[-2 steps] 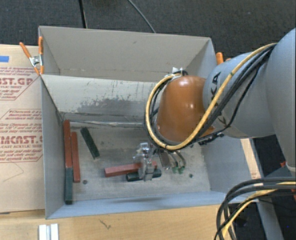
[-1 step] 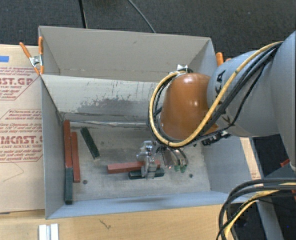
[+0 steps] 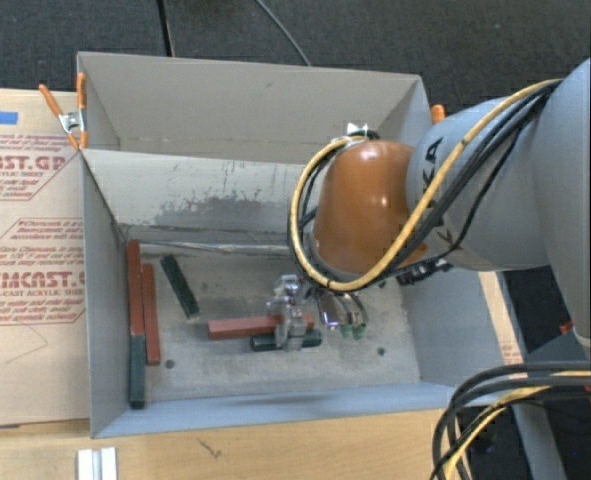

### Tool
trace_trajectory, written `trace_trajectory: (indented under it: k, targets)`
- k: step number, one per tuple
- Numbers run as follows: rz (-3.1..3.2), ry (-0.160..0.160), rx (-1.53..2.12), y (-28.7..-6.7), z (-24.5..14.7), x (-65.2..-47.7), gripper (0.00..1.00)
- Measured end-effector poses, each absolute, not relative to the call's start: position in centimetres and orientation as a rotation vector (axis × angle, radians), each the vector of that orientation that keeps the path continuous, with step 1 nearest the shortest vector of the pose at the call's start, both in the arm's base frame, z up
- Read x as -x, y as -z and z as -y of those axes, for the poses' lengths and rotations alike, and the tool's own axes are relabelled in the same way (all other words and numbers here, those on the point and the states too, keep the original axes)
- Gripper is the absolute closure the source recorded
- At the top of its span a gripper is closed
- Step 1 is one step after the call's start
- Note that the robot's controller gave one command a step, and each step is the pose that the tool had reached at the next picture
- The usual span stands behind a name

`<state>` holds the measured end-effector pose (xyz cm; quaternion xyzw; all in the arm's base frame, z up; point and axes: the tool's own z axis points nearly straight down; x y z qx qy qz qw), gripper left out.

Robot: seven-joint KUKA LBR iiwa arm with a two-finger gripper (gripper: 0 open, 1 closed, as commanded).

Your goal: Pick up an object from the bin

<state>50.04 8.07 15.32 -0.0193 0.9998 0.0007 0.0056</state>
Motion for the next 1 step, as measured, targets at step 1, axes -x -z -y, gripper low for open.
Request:
trace_trajectory:
  k: [1]
  targets:
    - [-3.111,-0.002,0.435,-10.29,-6.93,-49.15,0.0]
